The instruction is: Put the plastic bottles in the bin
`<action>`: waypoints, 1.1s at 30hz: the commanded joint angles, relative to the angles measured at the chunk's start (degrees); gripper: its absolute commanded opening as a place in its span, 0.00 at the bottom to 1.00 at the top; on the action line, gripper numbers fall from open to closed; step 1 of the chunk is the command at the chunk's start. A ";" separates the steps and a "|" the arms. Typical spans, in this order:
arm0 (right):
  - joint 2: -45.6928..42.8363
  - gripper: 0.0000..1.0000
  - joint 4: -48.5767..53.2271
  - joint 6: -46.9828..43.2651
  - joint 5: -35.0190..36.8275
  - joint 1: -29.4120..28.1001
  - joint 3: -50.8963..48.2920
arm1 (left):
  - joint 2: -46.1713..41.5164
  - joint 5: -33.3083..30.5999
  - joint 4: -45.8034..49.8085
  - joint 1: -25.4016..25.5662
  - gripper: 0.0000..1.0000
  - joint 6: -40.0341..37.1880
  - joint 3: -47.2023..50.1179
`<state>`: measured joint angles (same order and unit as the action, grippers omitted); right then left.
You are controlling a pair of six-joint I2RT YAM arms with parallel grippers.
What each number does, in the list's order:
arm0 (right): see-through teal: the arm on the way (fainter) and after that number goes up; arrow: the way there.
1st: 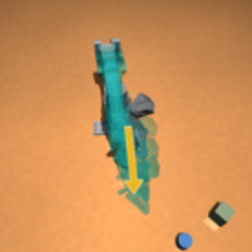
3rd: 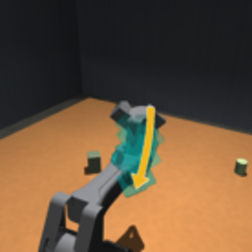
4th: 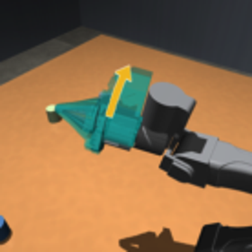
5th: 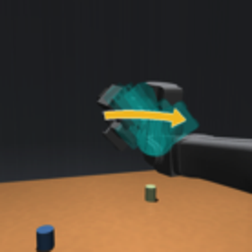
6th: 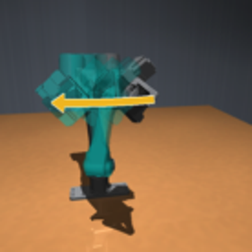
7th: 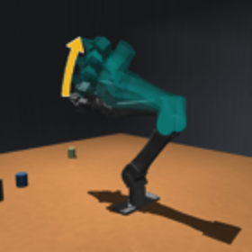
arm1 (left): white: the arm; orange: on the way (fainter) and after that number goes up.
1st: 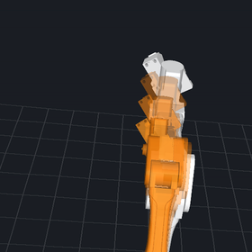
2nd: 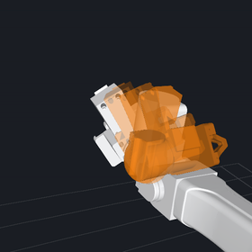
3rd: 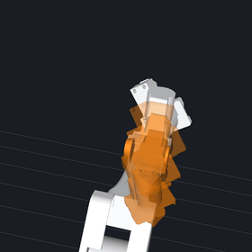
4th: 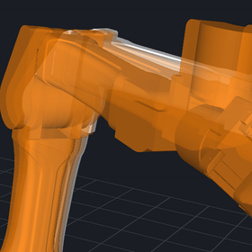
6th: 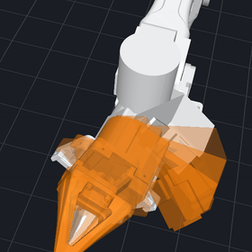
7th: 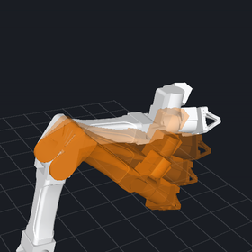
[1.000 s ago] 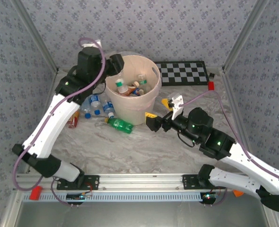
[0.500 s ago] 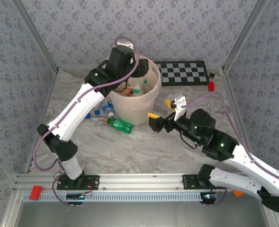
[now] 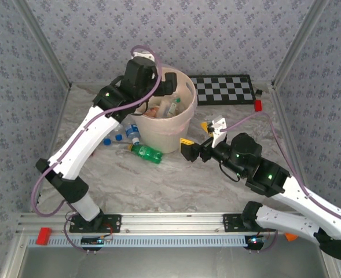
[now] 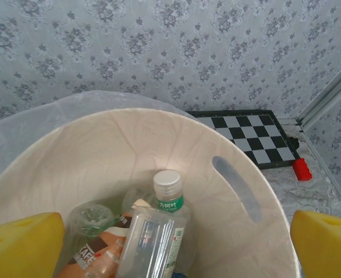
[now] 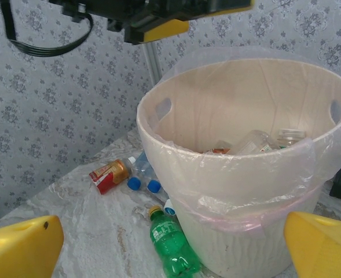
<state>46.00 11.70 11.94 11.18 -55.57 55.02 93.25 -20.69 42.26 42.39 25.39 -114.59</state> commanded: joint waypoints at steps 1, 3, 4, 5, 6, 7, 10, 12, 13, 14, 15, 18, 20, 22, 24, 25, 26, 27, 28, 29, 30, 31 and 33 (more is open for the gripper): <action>0.57 1.00 -1.49 -0.69 0.09 -0.50 1.62 | -4.81 -2.68 -0.76 -0.17 1.00 0.01 2.50; 1.25 1.00 -1.54 -0.70 -0.26 -0.58 1.91 | -7.67 -4.42 -1.25 -0.70 1.00 -0.07 6.71; 1.52 1.00 -1.66 -0.68 -0.37 -0.57 2.05 | -9.23 -4.83 -1.81 -1.04 1.00 -0.07 8.54; 1.83 1.00 -1.75 -0.69 -0.63 -0.72 2.25 | -11.09 -4.90 -2.50 -1.87 1.00 0.05 10.95; 2.19 1.00 -1.82 -0.78 -0.85 -0.75 2.47 | -13.17 -4.84 -2.98 -2.68 1.00 0.38 13.25; 2.61 1.00 -1.98 -0.87 -0.98 -0.80 2.59 | -14.97 -4.65 -2.95 -3.61 1.00 0.85 15.46; 4.10 1.00 -2.88 -1.13 -1.52 -1.29 2.97 | -21.03 -4.40 -4.71 -7.57 1.00 2.95 22.30; 5.30 1.00 -3.52 -1.55 -1.94 -1.80 3.45 | -24.73 -4.41 -4.65 -10.52 1.00 3.10 26.86; 5.94 1.00 -3.54 -1.81 -1.95 -2.03 3.72 | -26.05 -4.76 -4.35 -12.04 1.00 3.01 28.84; 6.70 1.00 -3.62 -2.13 -1.86 -2.37 4.07 | -27.89 -5.18 -3.99 -13.60 1.00 2.94 31.05; 7.35 1.00 -3.79 -2.42 -1.86 -2.67 4.33 | -29.45 -5.45 -3.68 -15.49 1.00 2.91 33.10; 9.14 1.00 -4.39 -3.37 -1.86 -3.61 5.04 | -33.41 -5.24 -2.19 -20.92 1.00 2.83 39.11; 10.18 1.00 -4.37 -4.00 -2.00 -4.21 5.61 | -35.28 -5.24 -2.00 -24.33 1.00 2.58 42.63; 10.99 1.00 -4.17 -4.62 -2.17 -4.61 6.13 | -36.24 -5.42 -1.92 -27.33 1.00 2.39 45.82; 11.61 1.00 -4.36 -5.32 -2.26 -5.00 6.28 | -36.09 -4.67 -1.90 -30.57 1.00 2.25 48.57; 11.75 1.00 -4.49 -5.58 -2.37 -5.14 6.16 | -35.76 -3.82 -1.92 -32.08 1.00 2.42 49.45; 11.83 1.00 -4.82 -5.82 -2.52 -5.31 6.04 | -35.11 -2.78 -2.16 -33.53 1.00 2.57 50.47; 11.83 1.00 -4.96 -6.09 -2.72 -5.35 5.69 | -34.18 -1.60 -2.34 -35.23 1.00 2.73 51.09; 11.78 1.00 -5.02 -6.23 -2.82 -5.47 5.33 | -33.05 -0.84 -2.31 -36.66 1.00 3.04 51.60; 11.58 1.00 -5.02 -6.32 -2.83 -5.49 4.95 | -31.86 -0.10 -2.31 -38.19 1.00 3.29 51.94; 11.30 1.00 -5.24 -6.32 -2.82 -5.51 4.24 | -30.35 1.05 -2.34 -39.95 1.00 3.59 52.28; 10.77 1.00 -5.65 -6.25 -2.74 -5.46 3.40 | -29.03 1.85 -2.49 -40.96 1.00 3.58 52.38; 9.77 1.00 -6.37 -6.02 -2.54 -5.48 1.56 | -26.91 1.92 -2.97 -41.94 1.00 3.35 52.49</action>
<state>57.58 7.44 6.96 8.99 -60.69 58.35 64.62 -20.99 39.99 1.76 28.14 -62.15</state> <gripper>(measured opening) 0.996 0.998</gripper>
